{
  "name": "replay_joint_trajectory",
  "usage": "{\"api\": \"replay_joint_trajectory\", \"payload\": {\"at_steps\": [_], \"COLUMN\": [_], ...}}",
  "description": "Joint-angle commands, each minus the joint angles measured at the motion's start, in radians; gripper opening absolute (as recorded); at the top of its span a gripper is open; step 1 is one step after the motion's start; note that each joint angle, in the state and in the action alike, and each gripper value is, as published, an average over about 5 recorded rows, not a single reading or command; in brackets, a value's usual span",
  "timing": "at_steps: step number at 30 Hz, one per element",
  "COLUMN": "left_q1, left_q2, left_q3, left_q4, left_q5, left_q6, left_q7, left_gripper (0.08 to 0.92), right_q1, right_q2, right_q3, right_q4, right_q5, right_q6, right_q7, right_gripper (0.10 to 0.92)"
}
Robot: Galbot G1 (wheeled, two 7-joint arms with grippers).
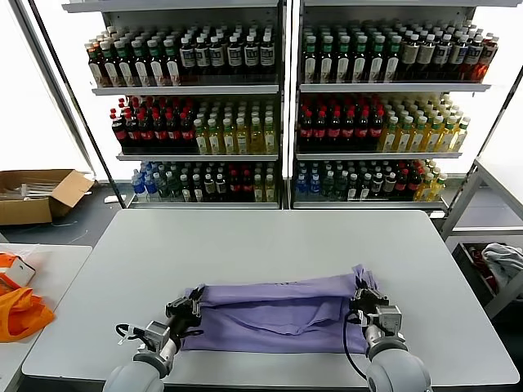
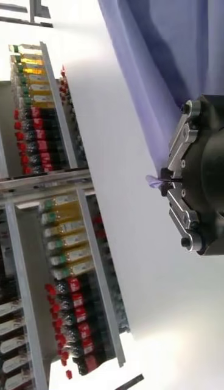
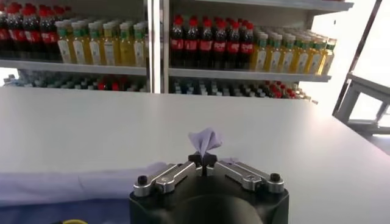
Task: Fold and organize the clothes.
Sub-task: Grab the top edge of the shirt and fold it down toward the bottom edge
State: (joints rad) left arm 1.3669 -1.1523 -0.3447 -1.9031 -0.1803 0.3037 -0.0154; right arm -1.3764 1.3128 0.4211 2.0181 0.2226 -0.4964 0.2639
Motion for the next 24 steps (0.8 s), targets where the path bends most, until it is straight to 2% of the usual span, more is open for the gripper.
{"api": "replay_joint_trajectory", "payload": {"at_steps": [1,8,12,18,24], "left_q1": [0.04,0.029,0.03,0.04,0.069], "left_q2": [-0.015,-0.025,-0.034,-0.048,-0.08], "left_q3": [-0.009,-0.015,-0.014,-0.011,-0.02], "left_q4": [0.003,0.018,0.014,-0.045,-0.108], "left_q5": [0.02,0.027,0.034,0.063,0.072], "left_q6": [-0.004,-0.012,-0.022,-0.027,-0.025], "left_q7": [0.002,0.0,-0.003,-0.004,-0.031], "left_gripper": [0.087,0.101,0.192,0.365,0.538], "right_q1": [-0.083,-0.091,-0.091,-0.088,-0.1], "right_q2": [0.002,0.007,0.011,-0.002,-0.012], "right_q3": [0.0,-0.01,-0.02,-0.029,0.014], "right_q4": [0.015,-0.016,-0.027,-0.041,0.028], "right_q5": [-0.028,-0.048,-0.073,-0.098,-0.044], "right_q6": [0.018,0.036,0.043,0.099,0.182], "right_q7": [0.01,0.022,0.027,0.027,0.028], "right_gripper": [0.113,0.113,0.134,0.273,0.447]}}
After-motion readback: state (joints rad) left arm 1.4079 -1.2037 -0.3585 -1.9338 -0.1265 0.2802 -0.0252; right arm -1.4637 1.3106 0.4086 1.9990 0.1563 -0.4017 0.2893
